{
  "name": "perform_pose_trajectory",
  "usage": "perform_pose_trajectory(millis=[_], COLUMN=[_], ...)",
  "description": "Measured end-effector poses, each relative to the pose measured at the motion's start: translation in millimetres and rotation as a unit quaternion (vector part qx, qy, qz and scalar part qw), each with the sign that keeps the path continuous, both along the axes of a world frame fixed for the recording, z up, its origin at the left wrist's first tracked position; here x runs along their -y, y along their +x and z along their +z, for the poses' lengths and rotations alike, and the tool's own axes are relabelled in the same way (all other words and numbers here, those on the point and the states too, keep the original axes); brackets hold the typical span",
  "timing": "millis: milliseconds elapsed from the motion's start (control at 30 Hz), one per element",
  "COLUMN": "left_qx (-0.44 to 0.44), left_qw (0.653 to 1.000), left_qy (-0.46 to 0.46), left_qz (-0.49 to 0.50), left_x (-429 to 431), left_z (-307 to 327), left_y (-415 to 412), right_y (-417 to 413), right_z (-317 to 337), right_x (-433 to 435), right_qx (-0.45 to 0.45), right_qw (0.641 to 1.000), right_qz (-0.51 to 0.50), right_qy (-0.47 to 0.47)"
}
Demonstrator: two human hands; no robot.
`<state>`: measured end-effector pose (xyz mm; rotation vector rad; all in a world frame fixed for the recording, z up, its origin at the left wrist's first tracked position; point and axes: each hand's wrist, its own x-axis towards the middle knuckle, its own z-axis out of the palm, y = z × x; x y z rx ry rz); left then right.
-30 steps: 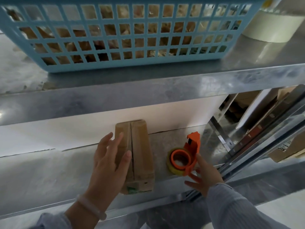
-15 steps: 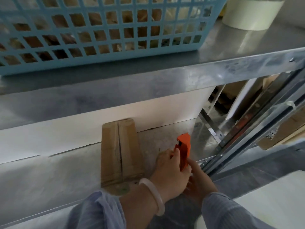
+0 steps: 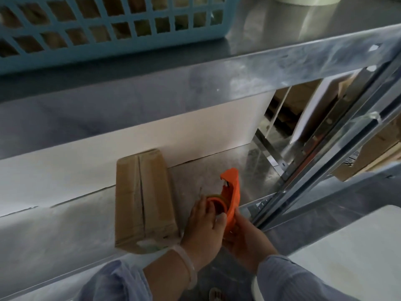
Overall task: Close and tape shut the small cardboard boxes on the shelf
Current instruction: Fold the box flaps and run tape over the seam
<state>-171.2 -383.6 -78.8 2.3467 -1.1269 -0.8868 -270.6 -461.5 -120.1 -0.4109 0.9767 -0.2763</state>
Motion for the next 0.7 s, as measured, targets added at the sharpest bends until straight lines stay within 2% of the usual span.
perform_pose_trajectory(millis=[100, 233, 333, 500, 600, 700], left_qx=[-0.055, -0.137, -0.217, -0.326, -0.386, -0.452], left_qw=[0.998, 0.988, 0.965, 0.921, 0.866, 0.78], left_qy=[-0.033, -0.05, -0.104, -0.189, -0.249, -0.336], left_qz=[0.026, 0.05, 0.107, 0.102, 0.198, 0.274], left_x=[-9, -13, -17, -16, -12, -23], left_z=[-5, 2, 13, 34, 42, 75], left_y=[-1, -1, -2, -1, 8, 25], right_y=[6, 11, 10, -1, -9, -17], right_z=[0, 16, 30, 66, 92, 120], right_x=[-5, -2, 4, 16, 21, 21], right_qx=[0.058, 0.096, 0.087, 0.119, 0.114, 0.103], right_qw=[0.998, 0.989, 0.981, 0.962, 0.922, 0.85], right_qz=[-0.037, -0.032, -0.008, 0.037, 0.095, 0.174], right_qy=[-0.009, -0.111, -0.172, -0.242, -0.357, -0.487])
